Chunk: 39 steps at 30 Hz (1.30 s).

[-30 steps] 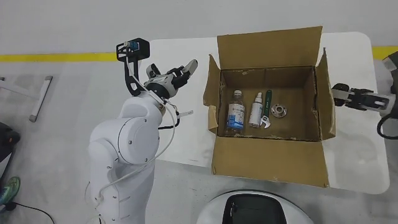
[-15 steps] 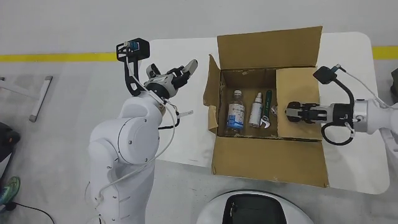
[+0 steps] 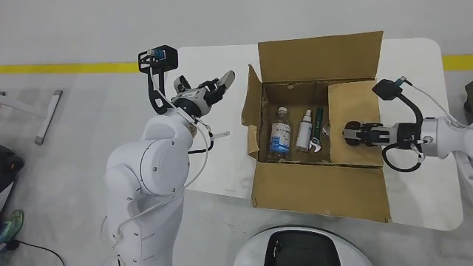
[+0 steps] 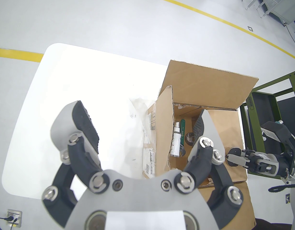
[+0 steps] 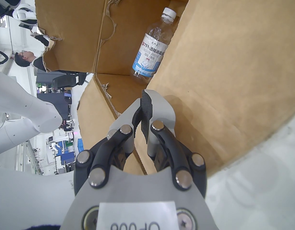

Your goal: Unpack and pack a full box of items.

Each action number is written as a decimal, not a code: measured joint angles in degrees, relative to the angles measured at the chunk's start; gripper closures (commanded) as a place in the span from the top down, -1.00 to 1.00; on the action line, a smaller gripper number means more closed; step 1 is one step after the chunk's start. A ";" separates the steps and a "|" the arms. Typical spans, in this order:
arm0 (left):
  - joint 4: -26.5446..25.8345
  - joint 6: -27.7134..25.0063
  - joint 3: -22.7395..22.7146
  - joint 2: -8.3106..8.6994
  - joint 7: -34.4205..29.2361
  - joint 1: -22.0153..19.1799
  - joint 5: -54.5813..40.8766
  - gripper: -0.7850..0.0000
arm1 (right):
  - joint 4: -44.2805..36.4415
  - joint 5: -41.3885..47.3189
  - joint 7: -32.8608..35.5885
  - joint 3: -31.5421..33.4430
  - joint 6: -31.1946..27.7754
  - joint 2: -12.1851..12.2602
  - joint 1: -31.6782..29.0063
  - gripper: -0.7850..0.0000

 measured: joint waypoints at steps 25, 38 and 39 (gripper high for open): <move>0.00 -0.01 0.00 0.00 0.00 0.01 0.00 1.00 | -17.66 -49.19 -52.99 -3.98 -1.53 -1.34 -19.66 -1.00; 2.62 -4.68 1.66 0.41 11.72 7.49 4.92 -1.00 | -12.45 -22.41 -56.93 5.66 3.56 -2.73 -18.84 -1.00; 3.27 -4.68 1.80 0.40 12.32 7.88 5.07 -1.00 | -11.67 -20.23 -57.44 6.18 4.57 -2.87 -18.42 -1.00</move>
